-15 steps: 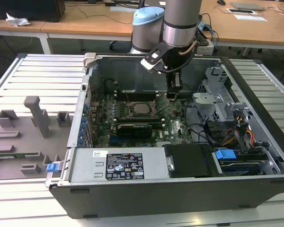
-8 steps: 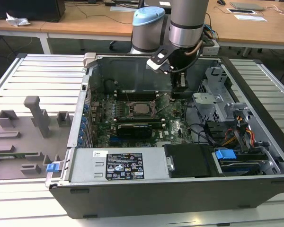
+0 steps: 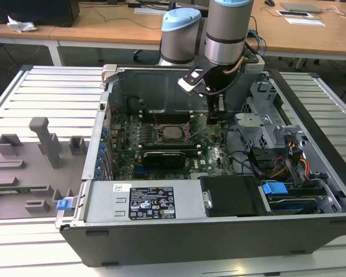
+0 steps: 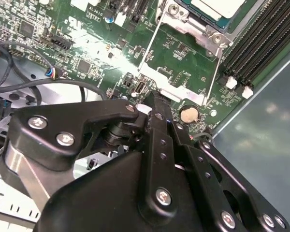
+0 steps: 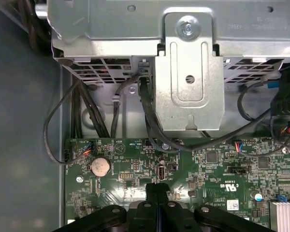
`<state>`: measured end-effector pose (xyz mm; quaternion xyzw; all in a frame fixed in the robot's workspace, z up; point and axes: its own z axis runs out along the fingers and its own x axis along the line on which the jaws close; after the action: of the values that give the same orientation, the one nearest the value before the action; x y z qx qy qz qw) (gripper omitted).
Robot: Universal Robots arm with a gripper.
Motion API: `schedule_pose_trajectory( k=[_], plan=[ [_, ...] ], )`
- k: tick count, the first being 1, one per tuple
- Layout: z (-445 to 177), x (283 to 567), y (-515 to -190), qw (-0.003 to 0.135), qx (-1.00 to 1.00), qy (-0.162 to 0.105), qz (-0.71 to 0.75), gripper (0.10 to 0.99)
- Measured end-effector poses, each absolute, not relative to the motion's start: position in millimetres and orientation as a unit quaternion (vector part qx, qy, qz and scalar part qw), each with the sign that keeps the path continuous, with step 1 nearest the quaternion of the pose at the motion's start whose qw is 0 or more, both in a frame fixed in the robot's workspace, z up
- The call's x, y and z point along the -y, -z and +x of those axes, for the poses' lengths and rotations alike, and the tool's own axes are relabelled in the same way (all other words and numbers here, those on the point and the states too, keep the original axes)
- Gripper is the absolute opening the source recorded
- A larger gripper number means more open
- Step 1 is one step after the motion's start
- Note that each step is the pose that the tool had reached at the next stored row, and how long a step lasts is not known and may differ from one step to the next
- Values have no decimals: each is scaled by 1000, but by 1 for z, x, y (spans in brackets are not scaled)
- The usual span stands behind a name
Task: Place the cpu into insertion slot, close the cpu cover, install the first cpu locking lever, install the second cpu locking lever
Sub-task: 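Close the cpu cover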
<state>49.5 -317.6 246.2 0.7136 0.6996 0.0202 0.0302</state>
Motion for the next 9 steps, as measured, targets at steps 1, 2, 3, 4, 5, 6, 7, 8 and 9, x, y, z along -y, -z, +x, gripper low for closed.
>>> schedule_pose_trajectory(
  k=[1, 2, 3, 4, 5, 6, 7, 8, 9],
  plan=[
    [50, 318, -244, 30, -700, -21, 714, 106],
    [49, 318, -244, 29, -700, -21, 714, 106],
    [49, 318, -243, 29, -700, -21, 714, 106],
    [50, 318, -243, 29, -700, -21, 714, 106],
    [50, 318, -243, 29, -700, -21, 714, 106],
    [49, 318, -243, 29, -700, -21, 714, 106],
    [50, 318, -243, 27, -700, -21, 714, 106],
    [50, 318, -243, 23, -700, -18, 714, 106],
    [50, 318, -243, 19, -700, -17, 714, 106]
  ],
)
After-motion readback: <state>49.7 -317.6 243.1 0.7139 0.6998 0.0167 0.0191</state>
